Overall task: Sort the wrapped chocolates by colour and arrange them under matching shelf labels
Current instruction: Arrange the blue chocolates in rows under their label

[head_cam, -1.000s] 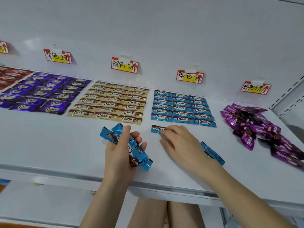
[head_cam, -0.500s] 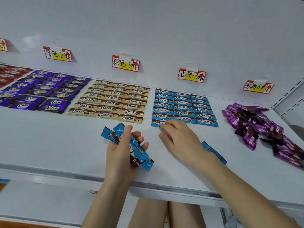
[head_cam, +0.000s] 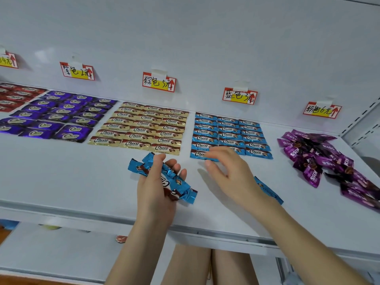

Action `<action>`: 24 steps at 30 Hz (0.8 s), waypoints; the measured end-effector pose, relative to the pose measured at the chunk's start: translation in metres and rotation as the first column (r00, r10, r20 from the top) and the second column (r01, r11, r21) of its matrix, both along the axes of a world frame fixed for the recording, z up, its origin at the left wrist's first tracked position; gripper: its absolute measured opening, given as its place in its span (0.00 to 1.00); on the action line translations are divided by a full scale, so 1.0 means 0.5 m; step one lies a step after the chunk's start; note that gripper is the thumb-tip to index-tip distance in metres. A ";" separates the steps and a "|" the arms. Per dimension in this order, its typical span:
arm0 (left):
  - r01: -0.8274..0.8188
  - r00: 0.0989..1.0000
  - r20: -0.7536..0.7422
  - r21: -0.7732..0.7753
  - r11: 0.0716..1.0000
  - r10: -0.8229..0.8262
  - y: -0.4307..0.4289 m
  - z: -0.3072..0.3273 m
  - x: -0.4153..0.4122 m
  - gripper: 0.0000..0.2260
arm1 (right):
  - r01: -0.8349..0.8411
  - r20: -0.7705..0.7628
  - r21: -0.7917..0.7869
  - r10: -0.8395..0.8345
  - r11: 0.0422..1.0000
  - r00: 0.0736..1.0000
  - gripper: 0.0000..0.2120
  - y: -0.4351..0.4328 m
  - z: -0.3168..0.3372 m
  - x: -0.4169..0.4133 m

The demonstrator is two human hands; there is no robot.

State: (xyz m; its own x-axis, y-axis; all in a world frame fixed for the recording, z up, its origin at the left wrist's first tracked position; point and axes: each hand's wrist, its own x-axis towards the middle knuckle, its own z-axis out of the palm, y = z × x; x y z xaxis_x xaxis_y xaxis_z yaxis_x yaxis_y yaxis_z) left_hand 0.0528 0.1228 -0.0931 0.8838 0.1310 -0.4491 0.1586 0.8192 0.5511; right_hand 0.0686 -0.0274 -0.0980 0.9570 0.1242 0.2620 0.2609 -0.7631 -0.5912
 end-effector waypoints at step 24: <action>0.019 0.982 0.182 0.164 0.986 -0.049 -0.027 0.039 -0.049 0.08 | 0.090 -0.137 0.690 0.007 0.719 0.991 0.08 -0.049 0.086 -0.097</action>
State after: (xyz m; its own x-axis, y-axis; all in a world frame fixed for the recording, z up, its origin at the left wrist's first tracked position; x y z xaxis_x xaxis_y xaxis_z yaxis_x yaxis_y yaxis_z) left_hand 0.0283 0.1095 -0.0738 0.9548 0.1564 -0.2529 0.0680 0.7132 0.6976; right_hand 0.0200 -0.0518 -0.0548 0.9863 -0.0858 0.1407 0.1283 -0.1353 -0.9825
